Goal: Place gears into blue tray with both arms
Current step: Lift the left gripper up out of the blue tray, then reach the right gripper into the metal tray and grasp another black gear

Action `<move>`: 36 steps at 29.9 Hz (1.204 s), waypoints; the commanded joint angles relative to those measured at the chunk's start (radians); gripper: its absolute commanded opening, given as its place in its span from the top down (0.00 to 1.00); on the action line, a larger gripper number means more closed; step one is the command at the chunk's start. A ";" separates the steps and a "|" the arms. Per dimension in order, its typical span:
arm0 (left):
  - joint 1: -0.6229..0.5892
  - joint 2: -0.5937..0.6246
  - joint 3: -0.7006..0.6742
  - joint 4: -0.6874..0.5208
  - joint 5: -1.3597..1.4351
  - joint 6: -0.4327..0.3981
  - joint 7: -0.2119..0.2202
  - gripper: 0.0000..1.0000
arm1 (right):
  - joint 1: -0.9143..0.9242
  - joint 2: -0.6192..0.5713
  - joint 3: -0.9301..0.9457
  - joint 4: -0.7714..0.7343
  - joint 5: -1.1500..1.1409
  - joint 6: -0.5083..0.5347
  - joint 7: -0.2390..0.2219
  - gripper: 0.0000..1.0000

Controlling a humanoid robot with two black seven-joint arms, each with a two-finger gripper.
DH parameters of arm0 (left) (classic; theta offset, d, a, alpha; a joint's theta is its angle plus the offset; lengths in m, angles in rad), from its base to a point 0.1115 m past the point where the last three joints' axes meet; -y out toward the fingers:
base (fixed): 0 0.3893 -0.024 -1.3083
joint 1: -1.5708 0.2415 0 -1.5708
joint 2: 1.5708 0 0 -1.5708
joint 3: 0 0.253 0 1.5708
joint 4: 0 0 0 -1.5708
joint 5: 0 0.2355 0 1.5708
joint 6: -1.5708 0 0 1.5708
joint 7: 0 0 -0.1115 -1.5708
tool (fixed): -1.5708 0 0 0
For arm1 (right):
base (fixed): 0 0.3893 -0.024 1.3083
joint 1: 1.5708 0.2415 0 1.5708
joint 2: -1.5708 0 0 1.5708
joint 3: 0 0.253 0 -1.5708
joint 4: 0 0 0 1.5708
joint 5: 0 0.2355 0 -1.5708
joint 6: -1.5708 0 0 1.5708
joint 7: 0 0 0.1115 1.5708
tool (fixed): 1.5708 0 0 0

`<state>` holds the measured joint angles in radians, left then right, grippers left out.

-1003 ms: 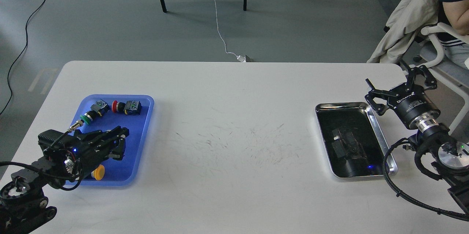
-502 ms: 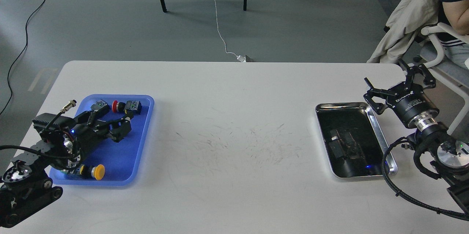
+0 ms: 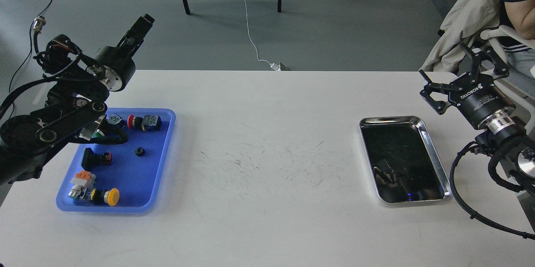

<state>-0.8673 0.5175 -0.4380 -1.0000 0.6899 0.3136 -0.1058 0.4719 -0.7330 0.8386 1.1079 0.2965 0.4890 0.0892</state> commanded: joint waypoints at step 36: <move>0.050 0.073 -0.134 0.057 -0.426 -0.218 -0.008 0.02 | 0.840 0.009 -1.274 0.130 -1.277 0.000 -0.174 0.03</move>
<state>-0.8178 0.5875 -0.5715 -0.9424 0.2634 0.0951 -0.1134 1.3389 -0.7464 -0.4364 1.2582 -0.9802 0.4885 -0.0846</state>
